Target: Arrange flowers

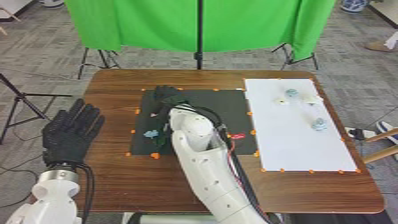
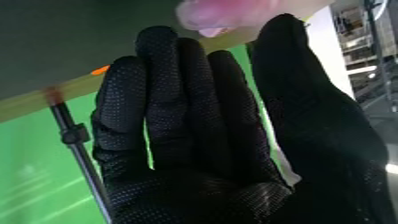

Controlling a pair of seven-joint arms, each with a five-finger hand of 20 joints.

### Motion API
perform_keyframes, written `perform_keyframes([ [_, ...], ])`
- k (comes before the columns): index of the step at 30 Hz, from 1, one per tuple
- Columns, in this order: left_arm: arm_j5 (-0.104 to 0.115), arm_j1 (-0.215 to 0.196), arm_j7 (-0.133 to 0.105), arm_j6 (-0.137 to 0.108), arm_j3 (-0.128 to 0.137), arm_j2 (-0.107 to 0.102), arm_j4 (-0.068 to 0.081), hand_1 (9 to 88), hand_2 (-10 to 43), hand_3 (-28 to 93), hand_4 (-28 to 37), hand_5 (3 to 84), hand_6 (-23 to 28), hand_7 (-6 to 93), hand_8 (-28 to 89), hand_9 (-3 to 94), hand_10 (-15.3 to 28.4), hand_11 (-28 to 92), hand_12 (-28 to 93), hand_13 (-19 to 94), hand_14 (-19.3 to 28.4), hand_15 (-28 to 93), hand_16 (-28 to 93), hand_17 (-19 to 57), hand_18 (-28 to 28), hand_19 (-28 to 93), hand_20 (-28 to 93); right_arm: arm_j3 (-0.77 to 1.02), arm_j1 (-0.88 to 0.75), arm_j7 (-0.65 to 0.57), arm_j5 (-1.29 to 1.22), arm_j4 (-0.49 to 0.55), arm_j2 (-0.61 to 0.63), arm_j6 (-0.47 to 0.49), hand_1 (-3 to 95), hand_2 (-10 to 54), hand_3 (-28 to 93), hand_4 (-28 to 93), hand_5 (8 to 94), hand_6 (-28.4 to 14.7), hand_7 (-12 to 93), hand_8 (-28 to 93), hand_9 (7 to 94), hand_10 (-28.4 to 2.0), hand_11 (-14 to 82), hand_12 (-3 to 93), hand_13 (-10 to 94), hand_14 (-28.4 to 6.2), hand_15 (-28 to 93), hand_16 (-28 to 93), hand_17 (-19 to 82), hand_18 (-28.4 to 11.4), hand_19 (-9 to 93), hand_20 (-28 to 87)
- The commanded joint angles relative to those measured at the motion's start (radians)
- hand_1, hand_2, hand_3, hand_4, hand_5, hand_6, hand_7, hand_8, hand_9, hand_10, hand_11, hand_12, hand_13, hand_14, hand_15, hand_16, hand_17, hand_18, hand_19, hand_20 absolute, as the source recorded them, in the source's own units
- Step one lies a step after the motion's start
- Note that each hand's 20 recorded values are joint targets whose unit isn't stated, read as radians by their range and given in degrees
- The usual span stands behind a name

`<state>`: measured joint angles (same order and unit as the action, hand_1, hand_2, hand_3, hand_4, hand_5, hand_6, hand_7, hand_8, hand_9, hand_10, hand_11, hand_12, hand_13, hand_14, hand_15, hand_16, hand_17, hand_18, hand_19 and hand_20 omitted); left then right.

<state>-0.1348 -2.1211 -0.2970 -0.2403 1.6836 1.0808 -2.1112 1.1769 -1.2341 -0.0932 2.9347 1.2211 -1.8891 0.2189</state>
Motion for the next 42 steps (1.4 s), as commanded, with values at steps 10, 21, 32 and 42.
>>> perform_keyframes([
  [10, -0.005, -0.057, 0.044, -0.035, 0.038, 0.063, -0.015, 30.4, 14.1, 76, -25.2, 48.8, 9.0, 12.8, -9, 45.0, 14.7, 24, 13, 35, 15.3, 44, -6, -1.3, 14.0, 32, 16, -0.057, 0.053, -0.108, -0.017, 0.173, 0.185, 0.124, 48.5, -9.5, 72, -28, 44.6, -7.0, 15, -11, 48.3, -17.7, 14.6, 14.6, 54, -14.0, 48, 17, 29, -23.1, 79, 28],
  [21, -0.038, -0.099, 0.034, -0.046, 0.067, 0.087, -0.048, 30.0, 14.2, 76, -26.5, 49.4, 9.1, 13.1, -9, 45.7, 14.7, 24, 13, 36, 15.5, 44, -6, -1.2, 14.0, 32, 16, 0.114, -0.025, -0.361, -0.321, 0.425, 0.53, 0.227, 50.6, -9.5, 77, -28, 42.7, -7.4, 12, -11, 42.8, -18.7, 11.6, 13.6, 47, -17.4, 45, 15, 26, -24.1, 74, 25],
  [32, -0.015, -0.149, 0.039, -0.056, 0.079, 0.108, -0.06, 28.5, 14.9, 74, -27.9, 49.4, 8.6, 13.2, -9, 46.4, 13.8, 23, 12, 36, 14.9, 42, -6, -0.9, 14.2, 31, 16, 0.324, -0.227, -0.387, -0.29, 0.551, 0.693, 0.263, 47.5, -9.5, 77, -28, 38.8, -9.0, 9, -9, 31.4, -23.0, 8.9, 13.5, 24, -21.3, 29, 10, 14, -22.8, 57, 17],
  [42, -0.02, -0.157, 0.047, -0.067, 0.087, 0.108, -0.062, 28.1, 15.3, 75, -28.1, 49.6, 8.8, 13.1, -9, 46.6, 14.0, 23, 13, 37, 15.0, 42, -6, -0.8, 14.2, 31, 16, 0.424, -0.256, -0.505, -0.392, 0.523, 0.721, 0.372, 46.6, -9.5, 77, -28, 37.2, -7.0, 10, -10, 27.5, -19.2, 7.5, 11.9, 21, -21.0, 22, 9, 12, -23.1, 50, 15],
])
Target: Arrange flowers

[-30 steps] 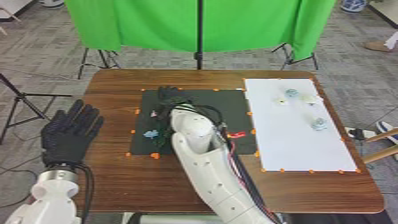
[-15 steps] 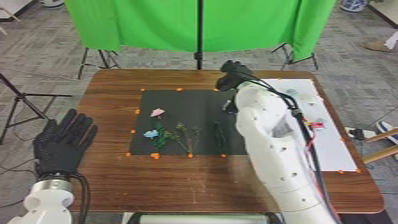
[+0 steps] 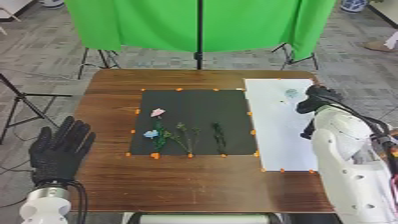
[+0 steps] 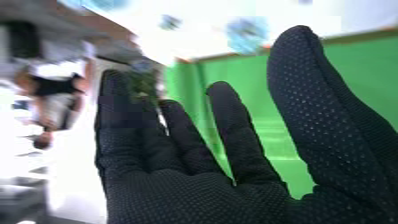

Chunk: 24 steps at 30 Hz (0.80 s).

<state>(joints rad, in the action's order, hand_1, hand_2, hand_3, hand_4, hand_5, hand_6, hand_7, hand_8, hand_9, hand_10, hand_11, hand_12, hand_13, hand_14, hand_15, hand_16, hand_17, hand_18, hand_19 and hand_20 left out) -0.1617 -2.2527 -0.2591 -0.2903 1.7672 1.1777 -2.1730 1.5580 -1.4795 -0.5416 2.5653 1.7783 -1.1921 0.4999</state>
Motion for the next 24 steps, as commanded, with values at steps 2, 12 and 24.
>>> perform_keyframes([
  [2, 0.013, -0.027, 0.01, -0.021, 0.002, 0.01, -0.001, 28.5, 15.2, 75, -28.2, 49.7, 8.8, 13.1, -9, 46.5, 14.2, 23, 13, 36, 15.0, 42, -6, -0.8, 14.2, 31, 16, 0.06, -0.007, -0.121, -0.106, -0.034, 0.024, 0.139, 46.7, -9.5, 76, -28, 37.4, -6.2, 10, -10, 27.9, -18.3, 7.7, 10.9, 22, -20.9, 22, 10, 13, -24.5, 50, 15],
  [12, 0.028, -0.043, 0.029, -0.023, 0.014, 0.018, -0.005, 28.9, 15.0, 75, -28.3, 49.7, 8.9, 13.1, -9, 46.4, 14.4, 23, 13, 36, 15.2, 43, -6, -1.0, 14.2, 31, 16, 0.06, -0.068, -0.196, -0.141, -0.024, 0.028, 0.126, 56.4, -9.5, 74, -28, 44.9, -3.4, 11, -10, 37.8, -18.9, 10.0, 11.8, 40, -18.8, 34, 13, 35, -23.5, 67, 19],
  [24, 0.03, -0.061, 0.033, -0.025, 0.022, 0.025, -0.015, 28.9, 15.0, 75, -28.3, 49.5, 9.1, 12.9, -9, 46.3, 14.6, 23, 13, 36, 15.3, 43, -6, -1.2, 14.3, 31, 16, 0.006, -0.154, -0.084, -0.043, 0.026, 0.049, -0.245, 61.3, -9.5, 64, -28, 68.6, -3.1, 26, 4, 77.4, -13.2, 12.2, 41.4, 67, -9.3, 50, 36, 40, -19.8, 86, 24],
])
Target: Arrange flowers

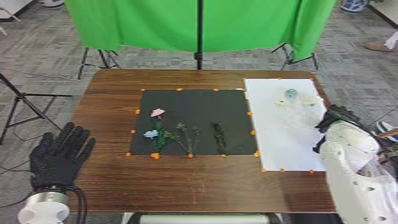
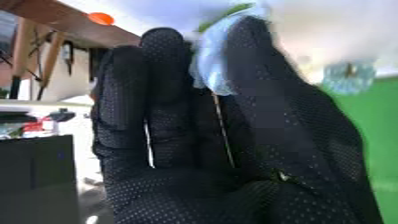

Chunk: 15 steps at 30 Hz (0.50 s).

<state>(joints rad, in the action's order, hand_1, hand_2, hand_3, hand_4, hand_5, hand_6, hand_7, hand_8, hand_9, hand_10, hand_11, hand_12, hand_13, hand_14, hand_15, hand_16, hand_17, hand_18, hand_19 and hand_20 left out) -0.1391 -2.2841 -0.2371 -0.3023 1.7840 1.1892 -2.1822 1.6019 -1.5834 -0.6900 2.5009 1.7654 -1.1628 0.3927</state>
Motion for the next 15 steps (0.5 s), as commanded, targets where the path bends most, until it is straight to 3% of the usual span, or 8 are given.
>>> perform_keyframes([
  [1, 0.009, -0.031, 0.011, -0.012, 0.006, 0.014, -0.006, 28.9, 15.0, 75, -28.3, 49.5, 9.1, 12.9, -9, 46.3, 14.7, 23, 13, 36, 15.3, 43, -6, -1.2, 14.3, 31, 16, -0.047, -0.051, 0.077, 0.021, 0.054, 0.022, -0.161, 61.3, -9.5, 64, -28, 69.7, -3.0, 27, 4, 78.7, -12.9, 12.6, 41.9, 68, -9.3, 50, 36, 41, -20.0, 87, 25],
  [4, 0.008, -0.035, 0.009, -0.015, 0.008, 0.01, -0.007, 28.9, 15.0, 75, -28.3, 49.4, 9.1, 12.9, -9, 46.2, 14.8, 23, 13, 36, 15.3, 43, -6, -1.2, 14.3, 31, 16, -0.089, -0.027, 0.137, 0.006, 0.095, 0.009, -0.229, 61.6, -9.5, 65, -28, 70.8, -2.7, 28, 5, 80.0, -12.5, 12.8, 42.7, 69, -9.0, 51, 36, 41, -20.0, 88, 25],
  [6, 0.014, -0.037, 0.007, -0.023, 0.012, 0.008, -0.008, 28.9, 15.0, 75, -28.3, 49.4, 9.2, 12.8, -9, 46.2, 14.8, 23, 13, 36, 15.4, 43, -6, -1.2, 14.3, 31, 16, -0.134, 0.023, 0.188, -0.046, 0.115, -0.018, -0.224, 61.7, -9.5, 65, -28, 70.9, -2.7, 28, 5, 80.1, -12.4, 12.8, 43.1, 69, -8.8, 52, 37, 41, -19.9, 88, 26],
  [9, 0.009, -0.023, 0.011, -0.014, 0.01, 0.006, -0.003, 28.9, 15.0, 75, -28.3, 49.4, 9.2, 12.7, -9, 46.2, 14.8, 23, 13, 36, 15.3, 43, -6, -1.2, 14.2, 31, 16, -0.237, 0.106, 0.244, -0.044, 0.122, -0.068, -0.25, 61.8, -9.5, 66, -28, 70.7, -2.6, 28, 5, 80.1, -12.3, 12.9, 43.7, 69, -8.3, 52, 37, 41, -19.7, 89, 26],
  [15, 0.012, 0.003, 0.015, -0.011, -0.005, -0.007, 0.008, 28.8, 14.9, 75, -28.3, 49.2, 9.2, 12.8, -9, 46.0, 14.7, 23, 13, 36, 15.3, 44, -6, -1.2, 14.2, 31, 16, -0.406, 0.213, 0.345, -0.05, 0.081, -0.233, -0.174, 61.6, -9.5, 67, -28, 69.1, -2.7, 29, 5, 78.7, -12.2, 12.8, 44.4, 68, -7.5, 52, 38, 41, -19.1, 89, 27],
])
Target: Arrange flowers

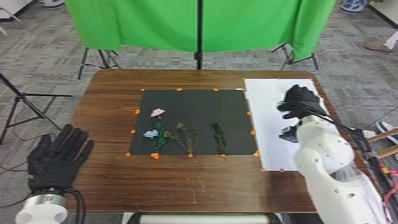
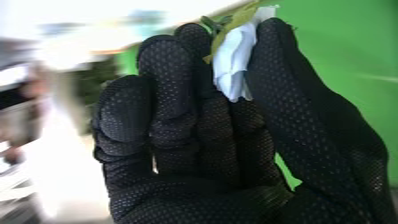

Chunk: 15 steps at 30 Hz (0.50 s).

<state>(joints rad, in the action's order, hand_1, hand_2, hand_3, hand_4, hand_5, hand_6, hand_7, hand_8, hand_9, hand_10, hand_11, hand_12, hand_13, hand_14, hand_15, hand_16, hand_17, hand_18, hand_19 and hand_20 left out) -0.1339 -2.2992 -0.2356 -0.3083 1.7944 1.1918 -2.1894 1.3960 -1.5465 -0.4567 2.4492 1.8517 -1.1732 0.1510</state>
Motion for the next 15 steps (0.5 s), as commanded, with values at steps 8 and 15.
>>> perform_keyframes([
  [8, 0.005, 0.045, 0.02, -0.001, -0.036, -0.028, 0.022, 28.8, 14.8, 75, -28.3, 49.1, 9.1, 12.8, -9, 46.0, 14.7, 24, 13, 36, 15.4, 44, -6, -1.3, 14.2, 31, 16, -0.338, 0.172, 0.193, 0.046, -0.061, -0.333, 0.145, 61.4, -9.5, 67, -28, 67.2, -3.2, 28, 4, 77.0, -12.6, 11.9, 42.6, 67, -7.8, 51, 39, 40, -19.5, 91, 29],
  [15, -0.016, 0.065, 0.044, -0.008, -0.037, -0.036, 0.029, 28.9, 14.9, 75, -28.3, 49.0, 9.2, 12.8, -9, 45.6, 14.8, 23, 13, 35, 15.8, 43, -6, -1.5, 14.7, 32, 16, -0.412, 0.207, 0.249, 0.143, -0.186, -0.359, 0.209, 61.6, -9.5, 67, -28, 67.3, -3.2, 28, 4, 77.0, -12.5, 12.4, 42.5, 66, -8.4, 52, 40, 40, -19.7, 92, 31],
])
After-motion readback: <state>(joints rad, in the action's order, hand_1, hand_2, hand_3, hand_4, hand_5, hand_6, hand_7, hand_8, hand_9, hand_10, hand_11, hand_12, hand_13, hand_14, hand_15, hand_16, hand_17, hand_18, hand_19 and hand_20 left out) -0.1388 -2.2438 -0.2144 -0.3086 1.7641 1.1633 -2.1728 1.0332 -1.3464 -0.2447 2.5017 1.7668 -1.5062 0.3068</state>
